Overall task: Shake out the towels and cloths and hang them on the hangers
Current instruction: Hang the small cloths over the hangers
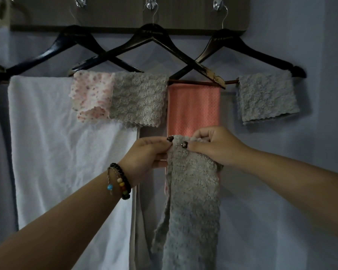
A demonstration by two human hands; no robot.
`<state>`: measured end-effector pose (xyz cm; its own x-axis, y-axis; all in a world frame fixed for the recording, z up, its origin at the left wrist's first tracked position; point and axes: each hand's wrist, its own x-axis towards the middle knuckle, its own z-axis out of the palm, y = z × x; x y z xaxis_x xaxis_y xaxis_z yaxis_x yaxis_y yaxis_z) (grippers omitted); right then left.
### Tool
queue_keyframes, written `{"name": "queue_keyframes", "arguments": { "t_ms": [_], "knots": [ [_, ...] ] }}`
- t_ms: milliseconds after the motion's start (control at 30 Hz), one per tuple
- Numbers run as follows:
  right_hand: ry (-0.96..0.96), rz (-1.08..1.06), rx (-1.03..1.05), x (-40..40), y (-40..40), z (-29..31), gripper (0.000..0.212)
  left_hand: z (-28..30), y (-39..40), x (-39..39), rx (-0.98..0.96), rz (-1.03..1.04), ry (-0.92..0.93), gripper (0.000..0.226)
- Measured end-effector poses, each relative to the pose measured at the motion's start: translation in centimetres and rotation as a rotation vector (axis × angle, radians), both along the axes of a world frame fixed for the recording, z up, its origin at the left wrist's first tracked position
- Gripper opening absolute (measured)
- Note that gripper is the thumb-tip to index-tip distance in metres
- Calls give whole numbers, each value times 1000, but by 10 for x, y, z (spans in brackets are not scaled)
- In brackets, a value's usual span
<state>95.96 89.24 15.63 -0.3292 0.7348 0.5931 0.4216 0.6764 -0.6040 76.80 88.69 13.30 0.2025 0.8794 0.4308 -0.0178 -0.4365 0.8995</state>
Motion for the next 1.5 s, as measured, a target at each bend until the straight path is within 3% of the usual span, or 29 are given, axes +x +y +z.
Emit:
{"name": "queue_keyframes", "arguments": {
  "t_ms": [100,200,300,500,633,733,900,1033,1267,1500],
  "knots": [
    [6,-50,38,-3,4,3,18,1,3,-4,3,-43,-28,23],
    [28,-61,42,-8,7,3,20,2,0,-5,79,-59,34,11],
    [27,-43,3,-9,8,6,18,1,2,-9,134,-38,22,21],
    [-444,-92,-72,8,8,12,45,-2,3,-13,217,65,-9,21],
    [-639,-187,258,20,14,15,51,-6,10,-14,205,250,-55,31],
    [-625,-223,343,28,15,22,48,-6,13,-20,231,267,-67,28],
    [-642,-263,177,27,7,35,62,-8,13,-17,399,321,177,28],
    [-613,-250,188,27,5,43,52,-7,12,-13,466,407,340,20],
    [-663,-296,143,31,0,47,26,-9,8,-8,363,397,308,16],
    [-673,-408,317,33,0,41,45,-7,5,-11,188,205,124,22]
  ]
}}
